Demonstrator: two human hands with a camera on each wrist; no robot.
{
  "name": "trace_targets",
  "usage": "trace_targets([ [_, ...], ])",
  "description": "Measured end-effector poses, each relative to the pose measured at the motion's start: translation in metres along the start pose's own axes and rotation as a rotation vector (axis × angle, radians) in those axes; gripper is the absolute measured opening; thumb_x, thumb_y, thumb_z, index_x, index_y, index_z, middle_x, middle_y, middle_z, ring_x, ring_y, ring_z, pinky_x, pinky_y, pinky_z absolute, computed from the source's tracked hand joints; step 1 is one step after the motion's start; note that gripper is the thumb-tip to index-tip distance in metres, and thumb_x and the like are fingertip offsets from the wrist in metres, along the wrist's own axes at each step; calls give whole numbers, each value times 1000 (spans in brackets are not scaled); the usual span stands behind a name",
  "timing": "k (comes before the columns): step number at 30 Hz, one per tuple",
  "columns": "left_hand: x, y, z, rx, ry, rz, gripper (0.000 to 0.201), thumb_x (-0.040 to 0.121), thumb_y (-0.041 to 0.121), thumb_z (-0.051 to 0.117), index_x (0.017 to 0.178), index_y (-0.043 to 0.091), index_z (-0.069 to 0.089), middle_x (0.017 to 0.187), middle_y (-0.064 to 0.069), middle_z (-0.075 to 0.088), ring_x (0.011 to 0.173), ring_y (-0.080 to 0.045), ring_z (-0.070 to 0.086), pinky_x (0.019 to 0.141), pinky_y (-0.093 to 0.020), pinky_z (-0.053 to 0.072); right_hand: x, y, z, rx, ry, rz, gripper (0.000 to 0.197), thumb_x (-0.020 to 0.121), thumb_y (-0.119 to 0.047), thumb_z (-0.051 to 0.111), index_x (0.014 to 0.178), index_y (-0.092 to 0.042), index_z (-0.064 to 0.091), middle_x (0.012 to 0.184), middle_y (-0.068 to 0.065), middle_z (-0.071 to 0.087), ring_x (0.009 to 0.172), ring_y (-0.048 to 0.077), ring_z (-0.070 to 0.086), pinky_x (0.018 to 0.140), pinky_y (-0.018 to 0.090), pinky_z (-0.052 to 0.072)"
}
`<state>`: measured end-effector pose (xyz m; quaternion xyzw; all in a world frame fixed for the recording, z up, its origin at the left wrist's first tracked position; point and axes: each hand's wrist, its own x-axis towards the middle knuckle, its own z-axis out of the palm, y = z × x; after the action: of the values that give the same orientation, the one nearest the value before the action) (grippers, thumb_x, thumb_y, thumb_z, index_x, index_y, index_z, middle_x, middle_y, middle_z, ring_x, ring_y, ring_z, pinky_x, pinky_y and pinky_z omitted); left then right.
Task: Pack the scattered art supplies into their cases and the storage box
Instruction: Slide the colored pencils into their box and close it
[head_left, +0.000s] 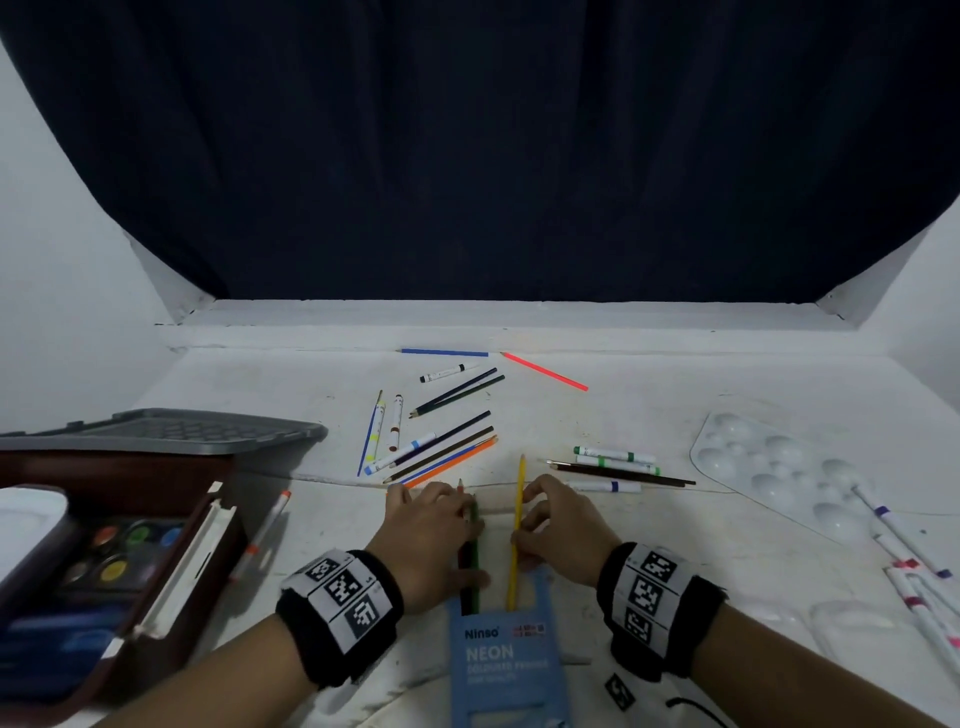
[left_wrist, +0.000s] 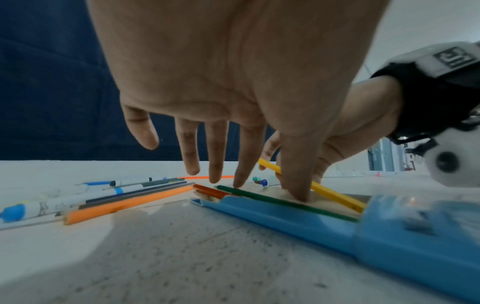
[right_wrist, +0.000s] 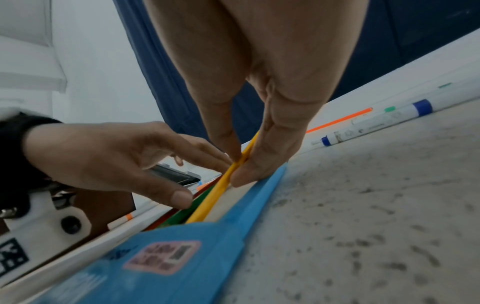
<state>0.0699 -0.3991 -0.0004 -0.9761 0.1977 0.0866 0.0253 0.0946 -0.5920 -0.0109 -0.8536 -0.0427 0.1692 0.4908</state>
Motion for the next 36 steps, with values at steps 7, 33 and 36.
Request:
trace_targets([
  [7, -31, -2, 9, -93, 21, 62, 37, 98, 50, 37, 117, 34, 63, 136, 21, 51, 135, -6, 31, 96, -46, 12, 0, -12, 13, -341, -102, -150, 36, 82, -8, 68, 116, -19, 60, 89, 5, 70, 73, 12, 67, 54, 9, 48],
  [33, -30, -25, 21, -66, -14, 81, 84, 87, 69, 47, 155, 31, 15, 163, 14, 9, 140, -11, 25, 100, -43, 19, -14, -7, 39, -819, -289, -539, 24, 91, -16, 59, 112, -7, 68, 120, 5, 59, 110, 18, 53, 80, 18, 31],
  [36, -25, -27, 14, -30, -54, 109, 84, 85, 73, 47, 154, 33, 19, 162, 15, 14, 140, -12, 24, 102, -46, 16, -14, -6, 36, -792, -298, -522, 29, 92, -18, 59, 119, -10, 66, 127, 2, 56, 114, 18, 53, 91, 24, 39],
])
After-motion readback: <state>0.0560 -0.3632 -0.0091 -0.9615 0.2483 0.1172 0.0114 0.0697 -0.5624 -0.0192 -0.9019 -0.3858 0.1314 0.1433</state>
